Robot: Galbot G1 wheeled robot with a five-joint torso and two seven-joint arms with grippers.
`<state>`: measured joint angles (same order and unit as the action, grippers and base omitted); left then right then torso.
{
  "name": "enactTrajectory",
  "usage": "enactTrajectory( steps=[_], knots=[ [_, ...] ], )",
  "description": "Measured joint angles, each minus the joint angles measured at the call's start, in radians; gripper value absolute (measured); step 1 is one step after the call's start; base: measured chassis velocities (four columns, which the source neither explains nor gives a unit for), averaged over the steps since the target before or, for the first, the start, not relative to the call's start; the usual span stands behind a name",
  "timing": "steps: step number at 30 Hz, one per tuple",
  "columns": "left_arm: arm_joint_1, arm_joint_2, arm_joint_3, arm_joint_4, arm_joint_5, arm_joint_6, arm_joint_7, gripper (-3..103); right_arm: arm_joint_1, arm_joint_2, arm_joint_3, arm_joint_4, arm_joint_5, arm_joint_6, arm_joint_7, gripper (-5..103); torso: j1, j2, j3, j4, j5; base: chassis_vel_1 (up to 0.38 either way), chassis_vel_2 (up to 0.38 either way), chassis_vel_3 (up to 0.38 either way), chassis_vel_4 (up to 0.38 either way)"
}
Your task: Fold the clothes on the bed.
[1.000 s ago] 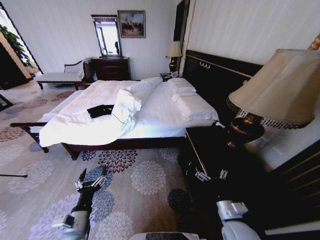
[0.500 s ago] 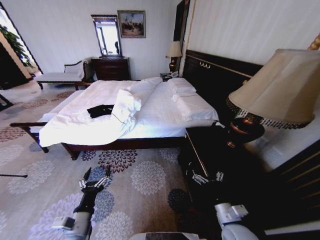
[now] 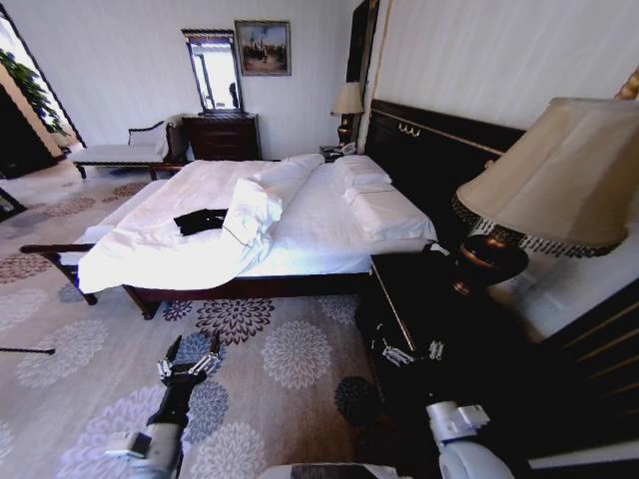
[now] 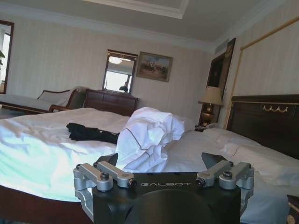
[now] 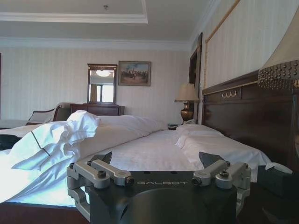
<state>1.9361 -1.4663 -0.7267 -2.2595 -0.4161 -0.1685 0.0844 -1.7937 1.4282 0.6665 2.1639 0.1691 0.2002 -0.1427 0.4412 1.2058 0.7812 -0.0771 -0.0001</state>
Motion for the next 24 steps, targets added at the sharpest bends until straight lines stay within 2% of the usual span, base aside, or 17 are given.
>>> enactTrajectory(
  steps=[15,20,24],
  knots=[
    [0.011,-0.001,0.007,-0.011,0.001,-0.003,0.013,100,0.009,0.004,-0.004,-0.008,-0.007,0.015,-0.004,100,0.000,0.000,0.000,0.0000,0.0000,0.000,0.000,0.000,0.000],
    [0.004,0.007,0.011,0.004,-0.035,-0.005,0.035,100,0.009,0.005,-0.003,-0.008,-0.007,0.017,-0.004,100,0.000,0.000,0.000,0.0000,-0.0001,0.000,0.000,0.000,0.000],
    [0.000,0.010,0.007,0.025,-0.032,-0.006,0.038,100,0.007,0.007,-0.003,-0.008,-0.010,0.020,-0.004,100,0.000,0.000,0.000,0.0000,0.0000,0.000,0.000,0.000,0.000]
  ],
)
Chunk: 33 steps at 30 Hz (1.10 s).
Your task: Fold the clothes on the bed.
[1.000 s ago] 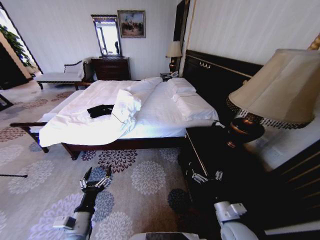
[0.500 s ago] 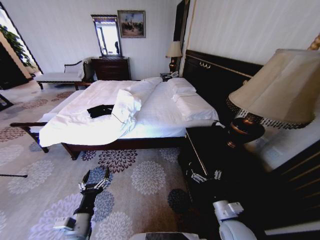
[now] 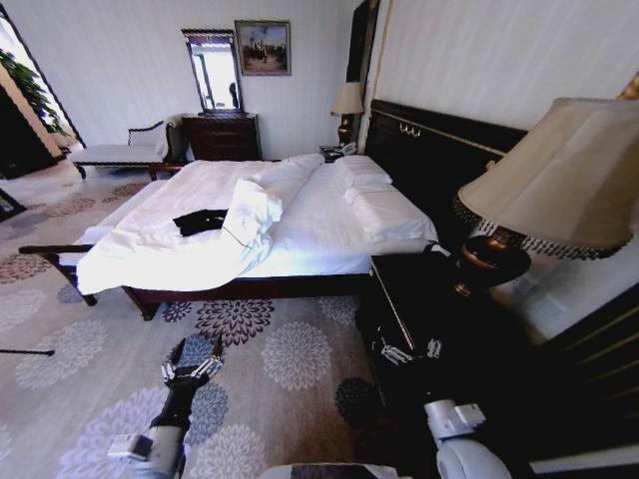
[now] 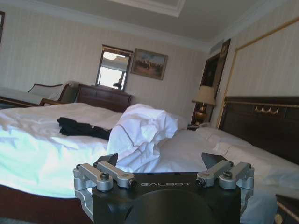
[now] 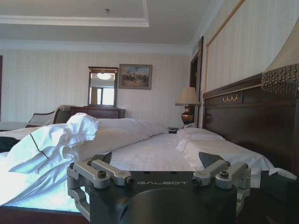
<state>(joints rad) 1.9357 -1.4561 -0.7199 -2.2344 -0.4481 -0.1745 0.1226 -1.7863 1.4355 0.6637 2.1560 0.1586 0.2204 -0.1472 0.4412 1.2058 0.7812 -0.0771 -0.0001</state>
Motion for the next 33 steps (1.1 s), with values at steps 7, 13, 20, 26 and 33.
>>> enactTrajectory(
  steps=[7,13,20,26,33],
  knots=[
    [-0.004,0.006,-0.001,0.006,0.013,-0.001,0.001,100,-0.006,0.011,-0.001,0.002,-0.008,0.005,-0.002,100,0.000,0.000,0.000,0.0000,0.0000,0.000,0.000,0.000,0.000],
    [-0.007,0.007,0.001,0.000,0.019,0.000,0.001,100,-0.009,0.015,-0.002,0.005,-0.011,0.007,-0.008,100,0.000,0.000,0.000,0.0000,0.0000,0.000,0.000,0.000,0.000],
    [-0.005,0.006,0.000,0.006,0.027,-0.001,0.000,100,-0.008,0.014,0.000,0.002,-0.009,0.012,-0.016,100,0.000,0.000,0.000,0.0001,0.0000,0.000,0.000,0.000,0.000],
    [-0.002,0.001,-0.006,-0.006,0.052,-0.001,-0.003,100,-0.004,0.013,0.001,0.000,-0.008,0.013,-0.021,100,0.000,0.000,0.000,0.0000,0.0001,-0.017,0.017,0.025,-0.016],
    [0.004,-0.004,-0.003,-0.005,0.069,-0.010,-0.003,100,-0.002,0.015,0.000,-0.005,-0.009,0.016,-0.022,100,0.000,0.000,0.000,0.0000,0.0000,-0.042,0.049,0.034,-0.057]
  ],
)
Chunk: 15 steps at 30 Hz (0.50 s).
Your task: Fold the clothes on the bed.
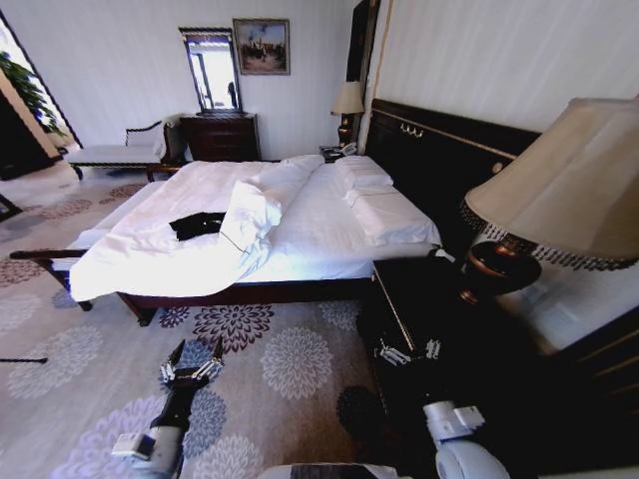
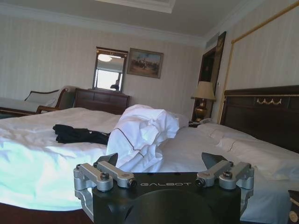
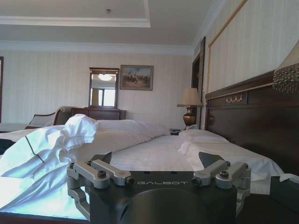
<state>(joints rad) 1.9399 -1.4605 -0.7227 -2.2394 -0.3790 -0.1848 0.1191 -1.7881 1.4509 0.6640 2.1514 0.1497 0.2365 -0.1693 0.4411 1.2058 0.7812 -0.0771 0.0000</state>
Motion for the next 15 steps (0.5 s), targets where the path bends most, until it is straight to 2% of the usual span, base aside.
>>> enactTrajectory(
  steps=[15],
  knots=[
    [0.007,0.000,-0.008,0.000,0.016,-0.013,0.000,100,0.005,0.011,-0.005,-0.009,-0.004,0.009,-0.010,100,0.000,0.000,0.000,0.0000,0.0000,-0.065,0.076,0.069,-0.079]
  ],
)
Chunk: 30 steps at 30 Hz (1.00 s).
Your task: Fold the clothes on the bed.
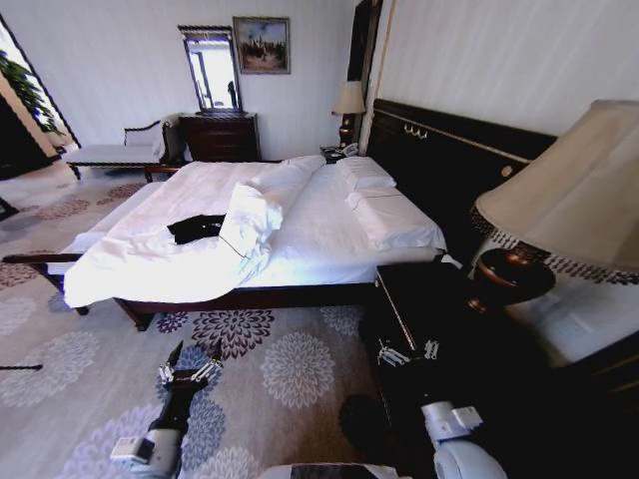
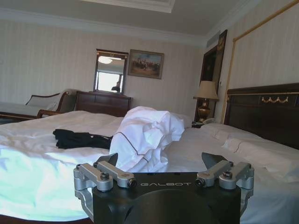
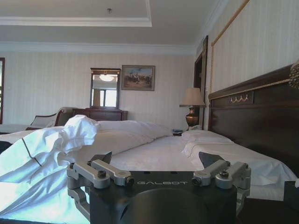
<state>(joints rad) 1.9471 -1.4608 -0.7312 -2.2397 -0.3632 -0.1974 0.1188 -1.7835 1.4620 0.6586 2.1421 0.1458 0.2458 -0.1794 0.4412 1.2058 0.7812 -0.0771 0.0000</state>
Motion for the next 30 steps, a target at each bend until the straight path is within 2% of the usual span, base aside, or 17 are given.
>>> enactTrajectory(
  steps=[15,30],
  knots=[
    [-0.008,-0.001,-0.004,0.010,0.000,-0.001,0.000,100,0.005,0.001,0.000,-0.010,-0.004,0.001,0.000,100,0.000,0.000,0.000,0.0000,0.0000,-0.080,0.079,0.074,-0.079],
    [0.001,-0.003,-0.009,-0.057,-0.022,0.019,-0.003,100,0.005,0.012,-0.003,-0.017,-0.014,0.002,-0.004,100,0.000,0.000,0.000,0.0000,0.0001,-0.082,0.086,0.084,-0.078]
  ],
)
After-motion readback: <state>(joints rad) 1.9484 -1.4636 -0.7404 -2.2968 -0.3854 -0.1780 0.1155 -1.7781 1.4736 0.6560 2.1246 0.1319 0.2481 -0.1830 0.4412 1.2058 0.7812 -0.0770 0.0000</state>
